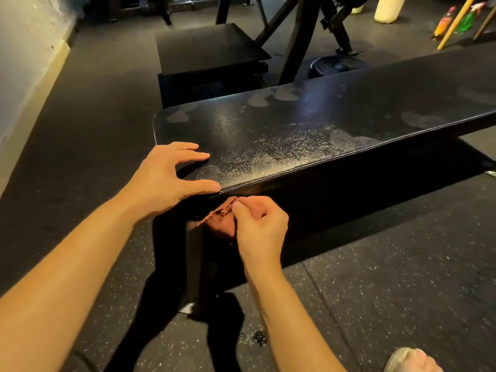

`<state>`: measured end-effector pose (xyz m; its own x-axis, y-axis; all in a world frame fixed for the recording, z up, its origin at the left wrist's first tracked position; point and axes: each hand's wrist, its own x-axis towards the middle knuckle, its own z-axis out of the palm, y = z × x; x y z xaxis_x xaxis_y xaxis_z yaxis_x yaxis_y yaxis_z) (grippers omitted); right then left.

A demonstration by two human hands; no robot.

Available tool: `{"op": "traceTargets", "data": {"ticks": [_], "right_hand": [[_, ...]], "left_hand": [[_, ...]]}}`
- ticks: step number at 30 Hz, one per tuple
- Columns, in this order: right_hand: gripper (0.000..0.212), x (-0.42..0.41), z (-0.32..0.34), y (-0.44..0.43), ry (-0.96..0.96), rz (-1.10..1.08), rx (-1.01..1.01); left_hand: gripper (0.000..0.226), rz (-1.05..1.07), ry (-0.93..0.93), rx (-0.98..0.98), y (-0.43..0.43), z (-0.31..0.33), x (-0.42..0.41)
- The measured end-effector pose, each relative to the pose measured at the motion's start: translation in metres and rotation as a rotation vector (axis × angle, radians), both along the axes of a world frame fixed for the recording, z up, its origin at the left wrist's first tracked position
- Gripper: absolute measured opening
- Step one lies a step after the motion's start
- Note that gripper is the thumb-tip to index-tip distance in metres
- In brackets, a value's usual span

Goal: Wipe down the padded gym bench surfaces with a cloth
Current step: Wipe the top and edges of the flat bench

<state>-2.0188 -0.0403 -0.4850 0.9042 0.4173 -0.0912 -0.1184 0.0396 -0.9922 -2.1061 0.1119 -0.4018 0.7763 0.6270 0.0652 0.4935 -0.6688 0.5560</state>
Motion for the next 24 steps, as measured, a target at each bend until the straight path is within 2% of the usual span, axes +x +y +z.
{"op": "traceTargets", "data": {"ticks": [3, 6, 10, 12, 15, 18, 20, 23, 24], "right_hand": [[0.008, 0.041, 0.013, -0.013, 0.182, -0.150, 0.230], [0.009, 0.055, 0.006, -0.013, 0.100, -0.249, 0.151], [0.007, 0.016, 0.001, 0.001, -0.014, 0.024, -0.023], [0.010, 0.025, 0.006, -0.005, -0.017, 0.025, -0.021], [0.012, 0.066, 0.012, -0.021, 0.114, -0.212, 0.185], [0.012, 0.077, 0.001, -0.019, 0.034, -0.445, 0.111], [0.010, 0.046, -0.002, -0.011, -0.022, -0.369, 0.036], [0.012, -0.002, -0.001, -0.006, 0.019, 0.043, 0.004], [0.013, -0.005, -0.004, -0.008, 0.037, 0.117, -0.006]], "left_hand": [[0.084, -0.019, -0.010, -0.021, 0.000, -0.001, -0.002], [0.084, -0.012, -0.014, -0.018, 0.000, -0.002, -0.001], [0.084, -0.005, -0.022, -0.012, 0.001, -0.002, 0.000], [0.084, -0.011, -0.024, -0.017, 0.000, -0.002, -0.001], [0.084, -0.012, -0.025, -0.026, -0.002, -0.002, -0.001], [0.083, -0.002, -0.016, -0.020, -0.001, -0.002, 0.000], [0.083, 0.003, -0.009, -0.017, 0.000, -0.002, 0.001], [0.080, -0.004, -0.023, -0.005, 0.002, -0.002, 0.002], [0.079, -0.008, -0.029, -0.005, 0.001, -0.003, 0.002]]}}
